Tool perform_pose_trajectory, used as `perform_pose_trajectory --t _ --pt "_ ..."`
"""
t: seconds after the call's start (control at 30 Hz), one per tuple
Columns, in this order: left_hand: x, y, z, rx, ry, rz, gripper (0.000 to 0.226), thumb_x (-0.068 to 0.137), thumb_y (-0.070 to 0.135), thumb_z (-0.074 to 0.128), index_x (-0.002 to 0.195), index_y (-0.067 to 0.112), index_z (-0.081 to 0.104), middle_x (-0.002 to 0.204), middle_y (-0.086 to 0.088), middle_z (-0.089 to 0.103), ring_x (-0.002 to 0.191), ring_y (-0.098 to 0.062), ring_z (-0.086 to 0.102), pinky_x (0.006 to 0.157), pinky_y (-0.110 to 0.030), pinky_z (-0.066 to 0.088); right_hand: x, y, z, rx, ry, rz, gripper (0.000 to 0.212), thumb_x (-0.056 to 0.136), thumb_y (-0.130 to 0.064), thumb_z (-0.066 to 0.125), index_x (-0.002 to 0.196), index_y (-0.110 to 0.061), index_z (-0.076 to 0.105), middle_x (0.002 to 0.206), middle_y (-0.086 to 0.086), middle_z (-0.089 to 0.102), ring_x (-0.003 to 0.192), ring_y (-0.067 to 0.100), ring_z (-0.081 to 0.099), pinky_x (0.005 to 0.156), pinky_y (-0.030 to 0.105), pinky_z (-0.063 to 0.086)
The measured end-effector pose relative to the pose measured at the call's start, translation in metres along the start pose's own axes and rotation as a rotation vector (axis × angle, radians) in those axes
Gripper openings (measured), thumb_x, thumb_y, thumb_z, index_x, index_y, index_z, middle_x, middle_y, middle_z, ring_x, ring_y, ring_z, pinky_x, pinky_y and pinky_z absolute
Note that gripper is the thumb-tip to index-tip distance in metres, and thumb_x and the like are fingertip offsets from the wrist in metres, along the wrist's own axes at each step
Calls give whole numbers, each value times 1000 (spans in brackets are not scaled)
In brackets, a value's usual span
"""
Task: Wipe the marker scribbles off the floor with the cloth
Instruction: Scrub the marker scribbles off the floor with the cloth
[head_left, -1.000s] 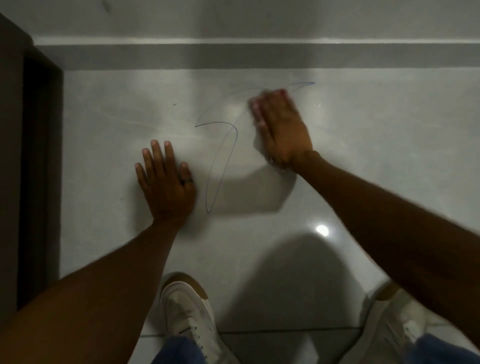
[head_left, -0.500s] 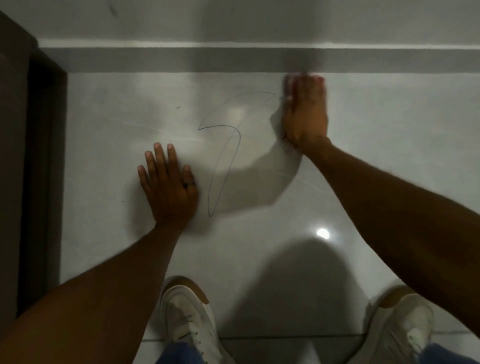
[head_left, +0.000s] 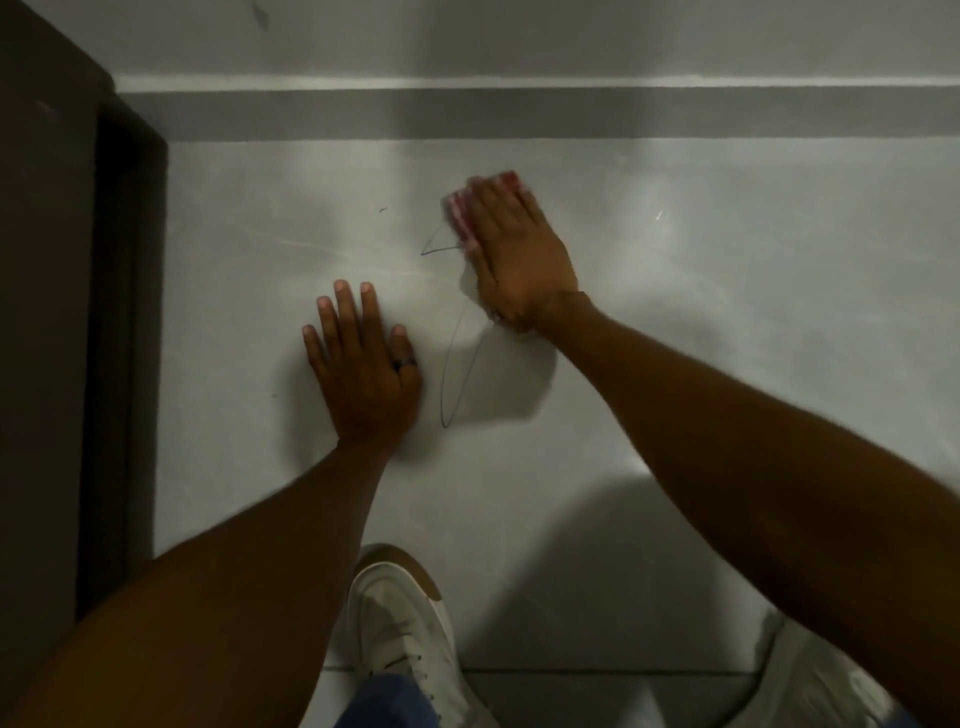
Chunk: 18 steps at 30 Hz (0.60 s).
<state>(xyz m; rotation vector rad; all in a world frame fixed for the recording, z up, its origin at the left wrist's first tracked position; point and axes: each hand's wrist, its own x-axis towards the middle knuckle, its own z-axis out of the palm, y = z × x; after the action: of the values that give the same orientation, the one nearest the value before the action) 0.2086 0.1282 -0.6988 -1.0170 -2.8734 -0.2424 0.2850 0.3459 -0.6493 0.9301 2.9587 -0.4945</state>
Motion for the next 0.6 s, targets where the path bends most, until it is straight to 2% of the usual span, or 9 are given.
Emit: perform_pose_trajectory --t 0.03,0.13,0.23,0.27,0.33,0.37,0.47,0.57,0.6 --pt "0 1 0 -1 -2 3 62 113 44 25 169 17 32 176 -14 32 164 -36 29 133 -57 22 1 1 1 -1 -10 -39 61 111 -38 20 168 -15 20 177 12 20 166 28 12 138 45 2" --pt "2 -2 0 -4 -2 -5 62 112 43 27 169 17 32 176 -14 31 164 -36 29 133 -58 22 3 -12 1 -21 68 238 64 111 -39 19 168 -13 15 178 15 14 167 32 8 137 49 3" --pt "0 1 1 -4 5 -1 61 112 42 29 168 17 34 176 -14 33 163 -37 30 133 -59 24 -1 -31 7 -22 -35 -96 64 111 -42 23 168 -14 20 177 14 19 166 30 12 137 48 7" --pt "1 1 1 4 7 -1 61 112 42 29 168 17 34 176 -14 33 163 -36 30 133 -58 24 0 -32 7 -10 -30 -96 63 111 -41 23 168 -15 22 177 12 21 166 30 13 137 48 7" --pt "2 -1 1 8 10 -6 62 113 43 25 168 17 34 176 -13 33 163 -36 31 133 -58 24 2 -38 7 4 28 110 65 110 -42 19 168 -14 19 177 14 17 167 31 10 137 50 7" --pt "2 -2 1 12 15 -7 62 113 43 24 168 18 34 175 -13 34 163 -35 32 132 -58 25 2 -45 6 -7 19 116 66 110 -44 19 168 -13 17 177 16 15 167 32 9 137 51 7" --pt "0 -1 4 35 38 12 61 113 42 26 168 17 33 175 -14 35 162 -36 33 132 -58 27 -2 -51 15 -42 -109 -221 64 110 -40 23 169 -14 17 178 14 16 167 30 9 137 49 5" --pt "1 -5 6 28 39 12 61 114 43 23 168 17 33 175 -14 35 163 -35 32 132 -58 26 -11 -57 12 -11 -64 -28 65 110 -40 20 169 -14 16 178 15 13 167 31 6 137 50 4" --pt "0 -4 5 28 34 9 61 114 43 21 168 17 33 175 -14 35 163 -35 32 132 -57 26 -17 -62 15 -22 -85 -67 65 110 -40 19 169 -13 14 178 15 11 167 31 5 137 50 5"
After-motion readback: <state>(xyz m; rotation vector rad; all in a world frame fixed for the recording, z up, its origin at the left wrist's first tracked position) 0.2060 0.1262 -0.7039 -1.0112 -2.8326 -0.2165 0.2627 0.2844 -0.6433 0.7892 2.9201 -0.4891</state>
